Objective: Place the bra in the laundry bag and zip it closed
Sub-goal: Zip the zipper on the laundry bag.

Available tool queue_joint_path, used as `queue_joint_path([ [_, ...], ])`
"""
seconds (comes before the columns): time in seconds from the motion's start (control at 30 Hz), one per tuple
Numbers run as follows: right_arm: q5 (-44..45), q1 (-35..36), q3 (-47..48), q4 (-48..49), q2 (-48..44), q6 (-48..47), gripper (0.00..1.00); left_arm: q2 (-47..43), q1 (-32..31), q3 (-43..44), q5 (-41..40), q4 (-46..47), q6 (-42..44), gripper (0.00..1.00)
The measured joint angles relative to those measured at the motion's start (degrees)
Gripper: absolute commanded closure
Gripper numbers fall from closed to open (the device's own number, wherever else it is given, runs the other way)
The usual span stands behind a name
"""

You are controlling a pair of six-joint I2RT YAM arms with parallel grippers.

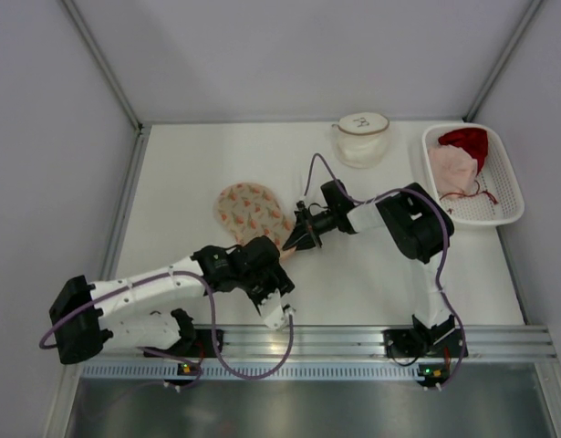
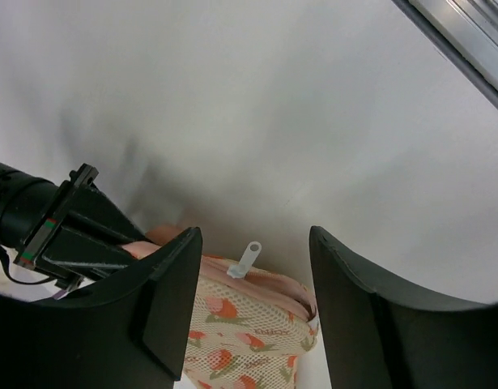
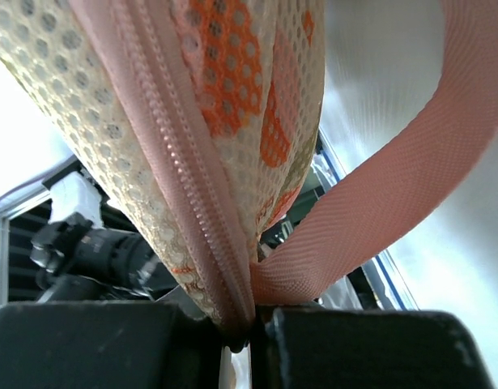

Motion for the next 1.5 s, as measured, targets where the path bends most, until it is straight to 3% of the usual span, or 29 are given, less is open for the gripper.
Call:
queue_joint_path([
  [0.1, 0.0, -0.02, -0.02, 1.86, 0.0, 2.84, 1.0, -0.52, -3.02, -2.14, -4.11, 2.05, 1.14, 0.34],
  [0.4, 0.04, 0.0, -0.81, 4.98, 0.0, 6.27, 1.0, -7.89, -4.96, -26.62, -20.55, 26.16, 11.23, 0.33],
  [0.63, 0.02, 0.17, -0.9, 5.05, -0.02, 6.05, 1.0, -9.9, -4.98, -30.29, -23.54, 38.01, 12.48, 0.34],
  [1.0, 0.09, 0.42, -0.9, 5.42, -0.02, 6.56, 1.0, -20.96, -5.01, -33.75, -19.5, 41.03, 15.61, 0.36],
  [1.5, 0.44, 0.68, -0.9, 5.51, -0.02, 6.6, 1.0, -17.68, -4.94, -33.75, -20.11, 42.38, 13.88, 0.38],
])
